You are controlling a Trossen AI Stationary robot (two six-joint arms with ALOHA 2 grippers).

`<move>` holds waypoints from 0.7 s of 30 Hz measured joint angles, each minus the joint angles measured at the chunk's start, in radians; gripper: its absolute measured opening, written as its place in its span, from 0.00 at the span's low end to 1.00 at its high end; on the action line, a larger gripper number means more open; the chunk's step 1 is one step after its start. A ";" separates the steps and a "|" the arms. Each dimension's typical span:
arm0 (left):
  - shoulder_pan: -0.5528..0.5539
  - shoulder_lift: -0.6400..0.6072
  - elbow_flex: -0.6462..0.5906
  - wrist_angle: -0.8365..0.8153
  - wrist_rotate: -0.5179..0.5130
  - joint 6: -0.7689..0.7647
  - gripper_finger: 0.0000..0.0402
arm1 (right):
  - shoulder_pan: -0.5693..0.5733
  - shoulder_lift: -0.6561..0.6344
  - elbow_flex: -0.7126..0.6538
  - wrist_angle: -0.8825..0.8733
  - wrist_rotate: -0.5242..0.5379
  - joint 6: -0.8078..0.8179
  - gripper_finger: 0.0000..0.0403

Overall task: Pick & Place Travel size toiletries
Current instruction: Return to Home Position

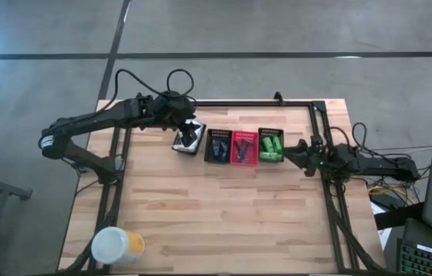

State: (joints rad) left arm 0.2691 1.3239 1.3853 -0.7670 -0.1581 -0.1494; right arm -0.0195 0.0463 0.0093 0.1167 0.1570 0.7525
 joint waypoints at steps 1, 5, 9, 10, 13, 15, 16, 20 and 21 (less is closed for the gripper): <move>0.000 0.000 0.000 0.012 0.000 0.011 0.49 | -0.009 -0.020 0.000 0.001 0.000 0.000 0.49; -0.003 0.000 0.000 0.096 0.004 0.036 0.49 | -0.025 -0.046 0.000 0.033 0.002 0.000 0.48; -0.014 -0.001 0.000 0.236 0.010 0.081 0.49 | -0.025 -0.027 0.000 0.035 0.001 0.000 0.46; -0.016 -0.001 0.000 0.271 0.010 0.089 0.49 | -0.025 -0.023 0.000 0.035 0.000 0.000 0.45; -0.016 -0.006 0.000 0.341 0.011 0.104 0.49 | -0.025 -0.013 0.000 0.035 0.002 0.000 0.43; -0.015 -0.015 0.000 0.371 0.010 0.103 0.49 | -0.025 -0.008 0.000 0.027 0.001 0.000 0.41; -0.015 -0.019 0.000 0.385 0.010 0.100 0.49 | -0.025 -0.006 0.000 0.025 0.002 0.000 0.41; -0.016 -0.024 0.000 0.476 0.010 0.095 0.49 | -0.025 -0.006 0.000 0.010 0.002 0.000 0.38; -0.016 -0.024 0.000 0.495 0.011 0.095 0.49 | -0.025 -0.006 0.000 0.010 0.002 0.000 0.37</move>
State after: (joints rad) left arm 0.2535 1.3003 1.3853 -0.2722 -0.1474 -0.0544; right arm -0.0441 0.0406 0.0097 0.1271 0.1585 0.7521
